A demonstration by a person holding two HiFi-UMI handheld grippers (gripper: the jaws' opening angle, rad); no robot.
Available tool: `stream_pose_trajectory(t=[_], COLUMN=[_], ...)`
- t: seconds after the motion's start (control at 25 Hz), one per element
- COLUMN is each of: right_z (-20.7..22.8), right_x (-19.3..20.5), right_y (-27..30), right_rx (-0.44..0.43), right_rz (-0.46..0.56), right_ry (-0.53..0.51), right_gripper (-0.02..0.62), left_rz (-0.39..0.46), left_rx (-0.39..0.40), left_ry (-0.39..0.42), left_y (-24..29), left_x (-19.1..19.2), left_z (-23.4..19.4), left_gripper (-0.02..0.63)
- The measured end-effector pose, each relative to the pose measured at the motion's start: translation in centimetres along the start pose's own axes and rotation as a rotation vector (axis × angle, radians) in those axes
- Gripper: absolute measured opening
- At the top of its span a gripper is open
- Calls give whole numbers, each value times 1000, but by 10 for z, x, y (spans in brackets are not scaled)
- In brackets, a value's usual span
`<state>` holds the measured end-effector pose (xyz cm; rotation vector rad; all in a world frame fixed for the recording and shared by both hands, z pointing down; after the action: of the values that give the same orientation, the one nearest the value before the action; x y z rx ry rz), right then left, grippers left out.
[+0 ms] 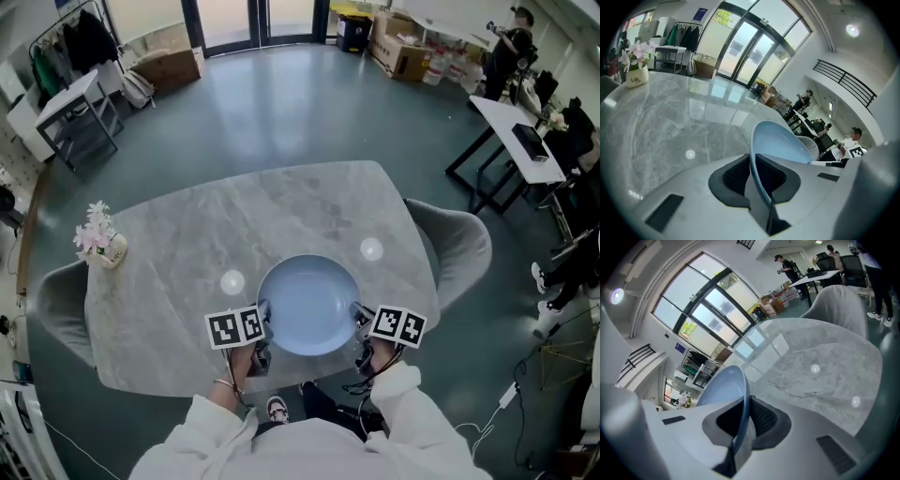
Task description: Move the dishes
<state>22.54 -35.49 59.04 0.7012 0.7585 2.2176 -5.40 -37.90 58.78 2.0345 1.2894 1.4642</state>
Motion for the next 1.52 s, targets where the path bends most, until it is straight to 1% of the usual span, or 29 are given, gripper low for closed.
stream_pose_trajectory(t=[0.4,0.6,0.76,1.12,1.52], right_z=[3,3,2,-4,4], right_x=[-61,-81,-96,-118,-125], right_y=[58,86,103,130,143], right_rx=[-13,-10,-14,-28,-23], right_rz=[-52,-79,-88,-76,-72], right_ry=[5,4,-6,-2,20], right_gripper=[71,71,71,71,71], left_rz=[-16,-19,0,28,31], left_rx=[-51,-72,-80,-96,-95], left_ry=[-30,-53,-71,-69,-59], left_y=[60,83,99,122,140], left_x=[-41,-53,-64,-89,-95], left_z=[-12,-24,-30,-42,-46], left_gripper=[34,34,34,34,34])
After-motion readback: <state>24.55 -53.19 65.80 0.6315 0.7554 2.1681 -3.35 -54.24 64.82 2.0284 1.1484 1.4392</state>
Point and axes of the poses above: the fingertips, and each gripper's own axes: y forward along the fingers, z to its right, x out of its underside, the point moved 6 cm from there along -y, backward along the fingers, and after that the axes turned 11 degrees about y, right-handed, at the moved point
